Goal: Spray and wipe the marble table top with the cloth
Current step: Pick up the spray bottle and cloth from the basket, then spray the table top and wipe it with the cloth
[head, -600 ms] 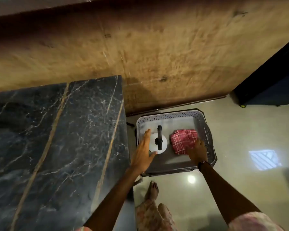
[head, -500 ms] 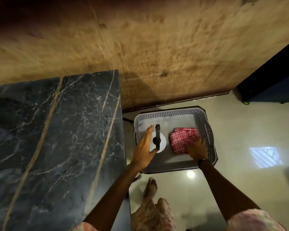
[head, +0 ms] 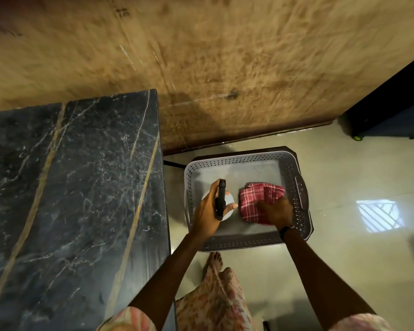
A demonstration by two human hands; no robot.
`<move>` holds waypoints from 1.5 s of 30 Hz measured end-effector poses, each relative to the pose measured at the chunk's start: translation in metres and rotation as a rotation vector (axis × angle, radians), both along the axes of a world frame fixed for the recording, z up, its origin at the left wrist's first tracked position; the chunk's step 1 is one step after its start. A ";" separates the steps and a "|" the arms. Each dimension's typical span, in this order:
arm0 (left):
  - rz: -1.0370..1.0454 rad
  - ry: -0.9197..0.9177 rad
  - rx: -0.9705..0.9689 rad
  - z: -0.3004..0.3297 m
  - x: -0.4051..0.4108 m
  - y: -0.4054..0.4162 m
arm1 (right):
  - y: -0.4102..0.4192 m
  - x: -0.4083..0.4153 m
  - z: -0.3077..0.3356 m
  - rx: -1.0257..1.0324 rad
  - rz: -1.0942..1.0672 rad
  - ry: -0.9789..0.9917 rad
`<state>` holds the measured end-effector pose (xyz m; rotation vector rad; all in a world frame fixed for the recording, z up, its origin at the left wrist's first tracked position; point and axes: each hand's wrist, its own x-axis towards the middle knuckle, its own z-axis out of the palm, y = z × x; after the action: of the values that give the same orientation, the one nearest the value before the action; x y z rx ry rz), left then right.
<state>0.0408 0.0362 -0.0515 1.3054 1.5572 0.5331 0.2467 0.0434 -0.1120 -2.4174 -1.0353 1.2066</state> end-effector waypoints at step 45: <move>0.615 -0.135 0.156 0.223 -0.451 -0.272 | -0.210 -0.535 0.258 0.002 -0.031 1.317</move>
<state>-0.4097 -0.2354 0.1711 0.8578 1.8228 1.1204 -0.2883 -0.1669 0.1456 -1.0703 -0.5078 2.1855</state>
